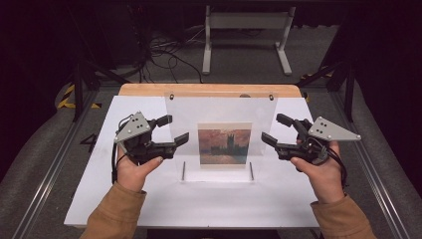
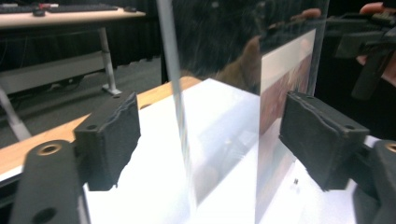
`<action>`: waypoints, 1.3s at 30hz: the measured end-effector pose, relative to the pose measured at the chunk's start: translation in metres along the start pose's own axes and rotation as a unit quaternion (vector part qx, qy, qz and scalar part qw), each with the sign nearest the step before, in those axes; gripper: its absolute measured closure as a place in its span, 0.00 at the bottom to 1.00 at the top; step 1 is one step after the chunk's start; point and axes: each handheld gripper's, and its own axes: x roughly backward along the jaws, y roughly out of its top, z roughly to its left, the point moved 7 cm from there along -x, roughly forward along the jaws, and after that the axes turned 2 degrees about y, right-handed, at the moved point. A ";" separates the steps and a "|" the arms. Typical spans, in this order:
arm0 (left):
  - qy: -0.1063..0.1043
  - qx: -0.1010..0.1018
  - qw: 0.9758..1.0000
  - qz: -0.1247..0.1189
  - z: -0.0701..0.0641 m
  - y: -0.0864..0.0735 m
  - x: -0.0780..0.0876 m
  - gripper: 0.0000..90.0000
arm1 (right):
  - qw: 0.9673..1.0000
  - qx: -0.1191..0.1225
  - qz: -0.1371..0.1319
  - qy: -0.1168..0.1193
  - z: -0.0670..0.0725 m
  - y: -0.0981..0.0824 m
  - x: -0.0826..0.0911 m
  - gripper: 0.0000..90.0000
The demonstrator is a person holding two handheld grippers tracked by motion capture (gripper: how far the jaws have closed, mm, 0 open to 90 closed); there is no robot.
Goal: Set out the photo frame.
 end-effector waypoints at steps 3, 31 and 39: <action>0.011 -0.004 1.000 0.011 0.001 -0.007 0.010 0.19 | 1.000 0.005 0.007 -0.003 0.000 0.000 0.008 0.24; 0.054 0.033 0.996 0.056 0.030 -0.099 0.073 0.18 | 0.992 -0.017 0.104 -0.076 -0.024 -0.063 0.083 0.18; 0.060 0.043 0.994 0.085 0.032 -0.131 0.072 0.18 | 0.989 -0.036 0.124 -0.076 -0.025 -0.096 0.080 0.14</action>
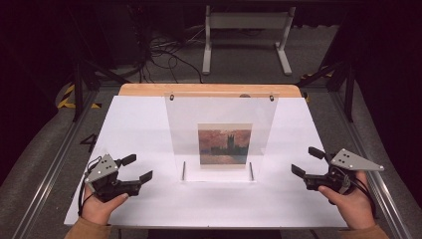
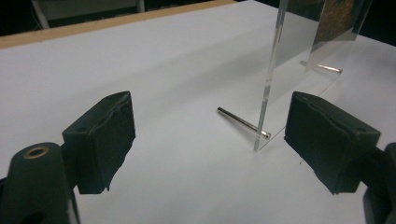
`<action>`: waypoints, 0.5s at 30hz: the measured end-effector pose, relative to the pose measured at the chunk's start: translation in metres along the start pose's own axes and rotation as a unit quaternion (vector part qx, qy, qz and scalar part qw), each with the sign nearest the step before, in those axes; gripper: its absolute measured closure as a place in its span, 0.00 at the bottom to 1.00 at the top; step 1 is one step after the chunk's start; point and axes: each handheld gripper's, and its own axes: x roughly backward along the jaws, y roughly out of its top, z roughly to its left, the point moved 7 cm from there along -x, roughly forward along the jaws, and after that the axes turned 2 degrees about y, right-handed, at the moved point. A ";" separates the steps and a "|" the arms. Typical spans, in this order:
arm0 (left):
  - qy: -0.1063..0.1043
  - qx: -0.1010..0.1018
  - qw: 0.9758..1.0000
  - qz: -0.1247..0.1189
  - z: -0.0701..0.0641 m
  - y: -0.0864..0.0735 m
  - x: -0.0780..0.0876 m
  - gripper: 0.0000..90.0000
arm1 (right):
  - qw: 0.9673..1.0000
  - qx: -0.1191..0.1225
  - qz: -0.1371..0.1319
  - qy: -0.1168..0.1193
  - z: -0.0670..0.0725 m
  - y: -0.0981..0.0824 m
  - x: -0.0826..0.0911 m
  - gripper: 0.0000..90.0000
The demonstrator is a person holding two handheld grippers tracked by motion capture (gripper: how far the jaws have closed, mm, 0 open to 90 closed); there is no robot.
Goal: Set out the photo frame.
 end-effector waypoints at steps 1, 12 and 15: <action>0.000 -0.001 1.000 0.005 0.001 -0.004 -0.001 0.18 | 1.000 -0.002 0.001 0.000 0.000 -0.003 -0.001 0.14; -0.002 0.026 0.999 0.019 0.007 -0.036 -0.014 0.18 | 0.999 -0.031 0.043 0.012 0.002 -0.056 -0.027 0.10; -0.003 0.017 1.000 0.019 0.005 -0.039 -0.016 0.18 | 0.998 -0.029 0.057 0.010 0.004 -0.067 -0.033 0.10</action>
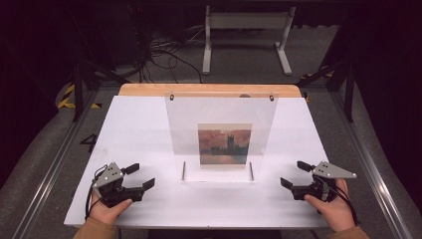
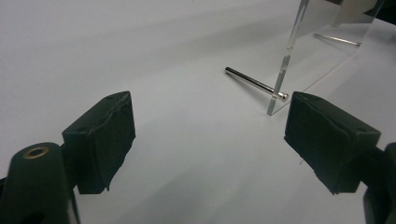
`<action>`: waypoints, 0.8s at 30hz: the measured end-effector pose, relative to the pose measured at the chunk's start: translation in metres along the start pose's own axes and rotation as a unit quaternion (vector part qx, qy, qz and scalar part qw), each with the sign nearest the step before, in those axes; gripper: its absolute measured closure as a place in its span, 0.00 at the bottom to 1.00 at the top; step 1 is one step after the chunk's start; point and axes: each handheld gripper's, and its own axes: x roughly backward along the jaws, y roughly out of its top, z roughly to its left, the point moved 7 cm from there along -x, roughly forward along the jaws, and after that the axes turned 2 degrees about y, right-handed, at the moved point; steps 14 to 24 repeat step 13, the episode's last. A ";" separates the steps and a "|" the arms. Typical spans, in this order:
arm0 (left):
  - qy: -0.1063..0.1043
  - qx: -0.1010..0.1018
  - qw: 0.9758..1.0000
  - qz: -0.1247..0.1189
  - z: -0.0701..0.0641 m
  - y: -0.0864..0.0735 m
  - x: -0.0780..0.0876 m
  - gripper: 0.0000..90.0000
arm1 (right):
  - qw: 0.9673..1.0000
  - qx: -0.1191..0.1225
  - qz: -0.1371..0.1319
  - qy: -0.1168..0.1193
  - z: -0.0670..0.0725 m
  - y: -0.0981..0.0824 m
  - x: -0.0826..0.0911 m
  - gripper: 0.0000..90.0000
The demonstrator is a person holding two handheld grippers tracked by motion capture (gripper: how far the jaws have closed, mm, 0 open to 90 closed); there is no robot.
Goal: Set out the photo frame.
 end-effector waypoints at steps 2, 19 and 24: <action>-0.006 -0.003 1.000 -0.010 -0.003 0.001 0.000 0.18 | 1.000 0.000 0.002 0.001 0.001 -0.003 -0.003 0.10; 0.006 -0.009 1.000 -0.009 -0.001 0.002 0.000 0.17 | 1.000 0.001 -0.002 -0.006 0.000 -0.002 -0.002 0.11; 0.006 -0.009 1.000 -0.009 -0.001 0.002 0.000 0.17 | 1.000 0.001 -0.002 -0.006 0.000 -0.002 -0.002 0.11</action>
